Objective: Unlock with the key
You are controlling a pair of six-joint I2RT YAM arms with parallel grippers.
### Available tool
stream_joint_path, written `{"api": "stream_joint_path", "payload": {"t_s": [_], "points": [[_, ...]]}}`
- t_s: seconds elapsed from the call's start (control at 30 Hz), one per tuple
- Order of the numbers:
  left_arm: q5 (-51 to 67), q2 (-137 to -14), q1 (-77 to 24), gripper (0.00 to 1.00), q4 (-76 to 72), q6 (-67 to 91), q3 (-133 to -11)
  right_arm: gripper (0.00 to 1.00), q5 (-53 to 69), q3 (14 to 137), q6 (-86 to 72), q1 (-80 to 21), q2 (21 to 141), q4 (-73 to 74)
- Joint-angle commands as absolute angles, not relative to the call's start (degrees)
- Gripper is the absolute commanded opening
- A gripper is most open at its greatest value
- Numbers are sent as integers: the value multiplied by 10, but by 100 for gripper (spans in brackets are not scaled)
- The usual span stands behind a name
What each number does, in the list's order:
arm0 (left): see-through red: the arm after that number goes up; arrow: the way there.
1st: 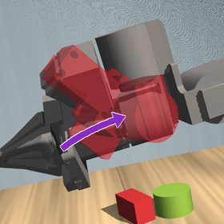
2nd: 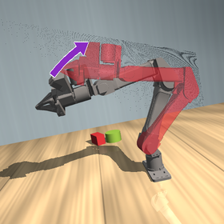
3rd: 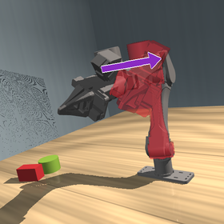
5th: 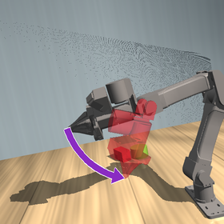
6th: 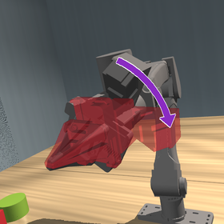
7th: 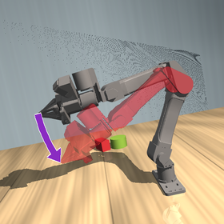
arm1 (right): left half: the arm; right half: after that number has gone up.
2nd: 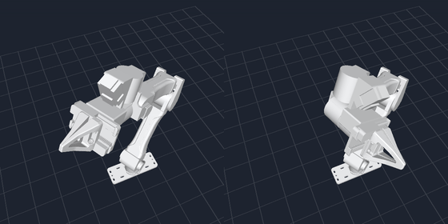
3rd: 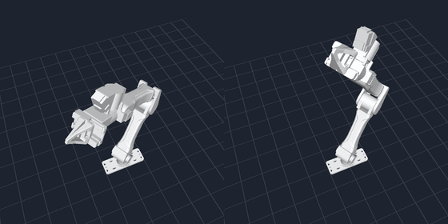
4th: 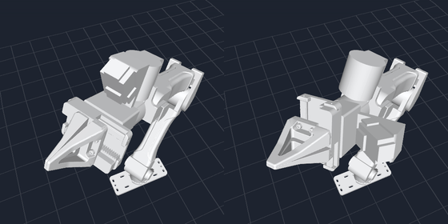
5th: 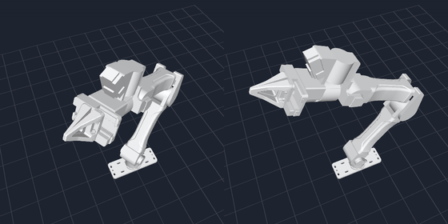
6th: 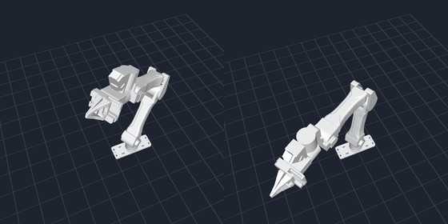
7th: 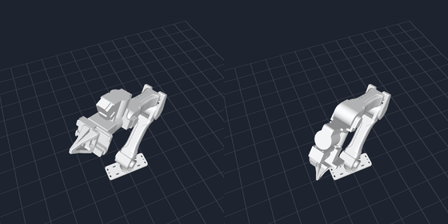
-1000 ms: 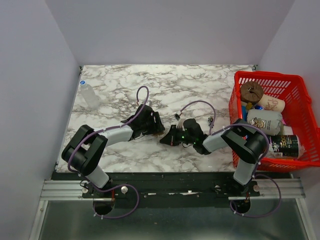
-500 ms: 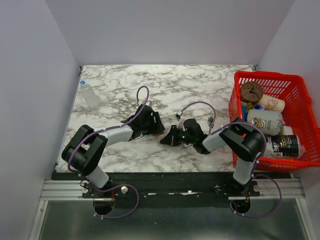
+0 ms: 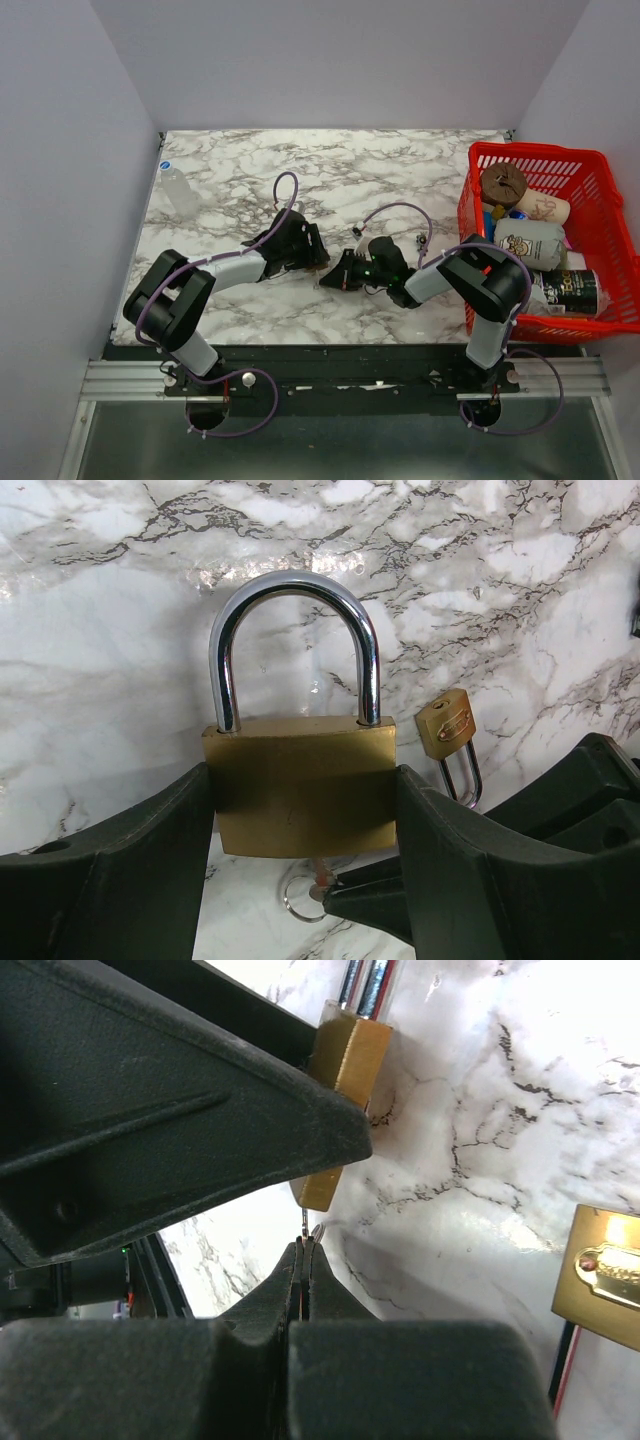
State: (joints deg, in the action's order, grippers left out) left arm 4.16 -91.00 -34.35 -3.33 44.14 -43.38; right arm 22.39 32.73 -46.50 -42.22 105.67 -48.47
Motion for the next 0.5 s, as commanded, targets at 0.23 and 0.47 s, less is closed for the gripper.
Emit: {"api": "stream_joint_path", "payload": {"t_s": [0.23,0.47], "points": [[36,-914,-345,0,-15,438,-441,1,214,332,-482,-408,1085,-524],[37,-914,-345,0,-15,437,-441,1,204,324,-489,-400,1088,-553]]}}
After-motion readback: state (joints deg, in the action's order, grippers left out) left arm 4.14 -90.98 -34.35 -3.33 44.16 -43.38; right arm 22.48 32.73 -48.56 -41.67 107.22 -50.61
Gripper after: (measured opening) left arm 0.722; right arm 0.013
